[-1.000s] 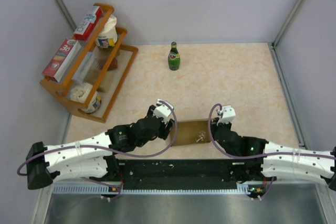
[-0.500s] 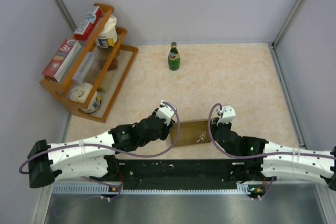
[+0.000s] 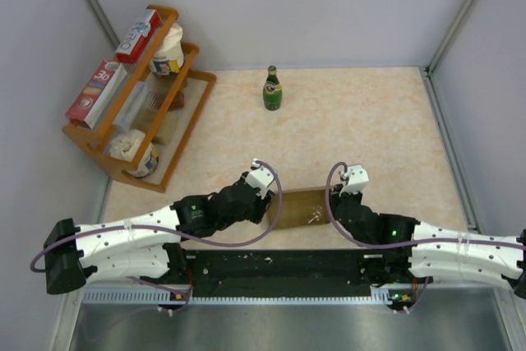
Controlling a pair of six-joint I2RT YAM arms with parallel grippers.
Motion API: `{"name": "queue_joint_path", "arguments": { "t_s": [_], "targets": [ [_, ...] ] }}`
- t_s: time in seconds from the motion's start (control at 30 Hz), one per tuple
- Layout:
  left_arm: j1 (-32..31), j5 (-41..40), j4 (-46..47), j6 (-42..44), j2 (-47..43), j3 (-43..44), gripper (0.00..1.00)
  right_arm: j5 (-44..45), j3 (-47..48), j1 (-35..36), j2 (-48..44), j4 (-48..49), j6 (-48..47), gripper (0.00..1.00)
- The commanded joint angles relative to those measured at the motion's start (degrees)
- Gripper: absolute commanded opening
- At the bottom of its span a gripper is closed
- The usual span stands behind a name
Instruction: Fold the paper box
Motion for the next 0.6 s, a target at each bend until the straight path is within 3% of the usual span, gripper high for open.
{"name": "queue_joint_path", "arguments": {
  "t_s": [0.0,0.3,0.37,0.57],
  "targets": [
    [-0.21,0.23,-0.41,-1.23,-0.41,0.13,0.52,0.92,3.57,0.64,0.12,0.60,0.65,0.04],
    [-0.21,1.46,3.80,-2.64,-0.06,-1.10,0.06,1.10,3.31,0.65,0.29,0.69,2.23,0.04],
    [-0.21,1.37,5.21,-3.34,0.73,-1.37,0.00,1.18,3.31,0.64,0.38,0.86,2.50,0.03],
    [-0.30,-0.73,9.17,-5.89,3.19,-0.84,0.00,1.27,4.27,0.64,2.75,1.74,2.76,0.01]
  ]
}}
